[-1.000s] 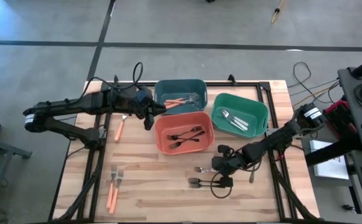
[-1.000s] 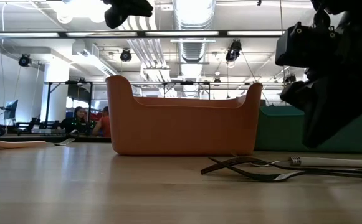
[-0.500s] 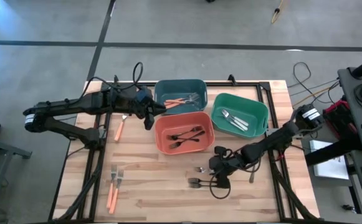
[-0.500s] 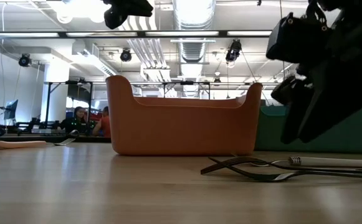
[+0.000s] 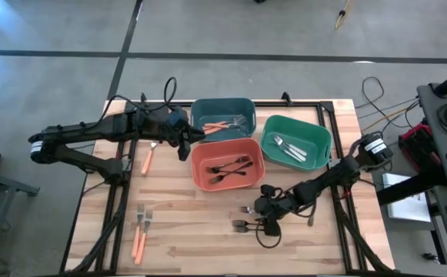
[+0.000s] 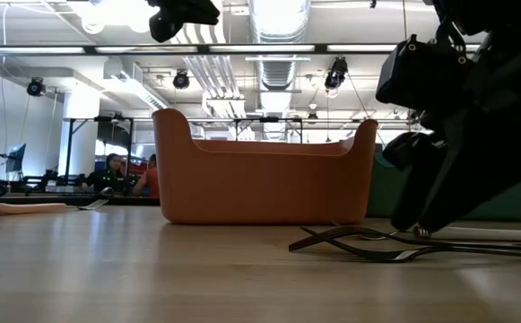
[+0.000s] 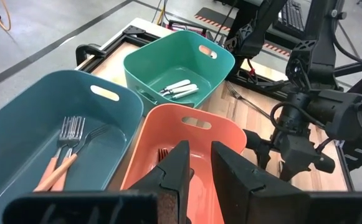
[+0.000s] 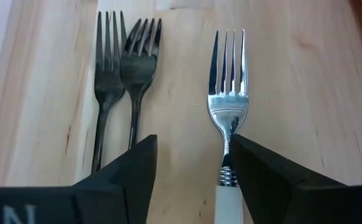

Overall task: Sort silverware by color (type)
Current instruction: Put the white fork into the green bin

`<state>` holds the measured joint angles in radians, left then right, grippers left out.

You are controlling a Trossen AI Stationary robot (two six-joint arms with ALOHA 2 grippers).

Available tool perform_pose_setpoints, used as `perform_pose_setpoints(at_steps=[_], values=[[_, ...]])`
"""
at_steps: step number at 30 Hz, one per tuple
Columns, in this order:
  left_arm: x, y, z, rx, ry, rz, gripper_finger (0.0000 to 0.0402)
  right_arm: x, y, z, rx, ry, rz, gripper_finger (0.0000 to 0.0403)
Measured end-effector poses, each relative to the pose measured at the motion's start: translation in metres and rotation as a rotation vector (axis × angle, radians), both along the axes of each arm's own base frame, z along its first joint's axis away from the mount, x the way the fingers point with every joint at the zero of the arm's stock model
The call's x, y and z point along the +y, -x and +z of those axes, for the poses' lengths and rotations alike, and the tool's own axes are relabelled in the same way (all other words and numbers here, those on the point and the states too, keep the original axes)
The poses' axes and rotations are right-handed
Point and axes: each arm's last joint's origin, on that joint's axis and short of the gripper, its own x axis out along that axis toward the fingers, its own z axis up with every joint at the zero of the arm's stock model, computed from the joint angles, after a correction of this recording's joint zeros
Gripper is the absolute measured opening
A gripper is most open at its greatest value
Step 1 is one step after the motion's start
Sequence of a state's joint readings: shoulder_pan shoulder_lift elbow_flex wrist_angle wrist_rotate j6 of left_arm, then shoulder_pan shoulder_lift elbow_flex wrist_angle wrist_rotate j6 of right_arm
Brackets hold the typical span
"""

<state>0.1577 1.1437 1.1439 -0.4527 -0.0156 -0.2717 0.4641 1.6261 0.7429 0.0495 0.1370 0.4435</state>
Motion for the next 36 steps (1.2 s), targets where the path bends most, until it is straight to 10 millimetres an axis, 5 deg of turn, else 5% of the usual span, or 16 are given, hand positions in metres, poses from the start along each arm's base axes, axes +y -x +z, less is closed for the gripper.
perform_pose_setpoints(at_steps=[15,25,36], values=[[0.000,0.000,-0.001,0.006,0.010,0.004,0.0049,-0.009,0.014,0.010,0.032,0.071,-0.053,0.0192],[0.000,0.000,0.000,0.002,0.010,0.005,0.0049,-0.011,0.017,-0.017,0.009,0.051,-0.052,0.0185],[0.000,0.000,0.000,0.000,0.011,0.006,0.0049,-0.016,0.024,-0.025,0.043,0.069,-0.057,0.0054]])
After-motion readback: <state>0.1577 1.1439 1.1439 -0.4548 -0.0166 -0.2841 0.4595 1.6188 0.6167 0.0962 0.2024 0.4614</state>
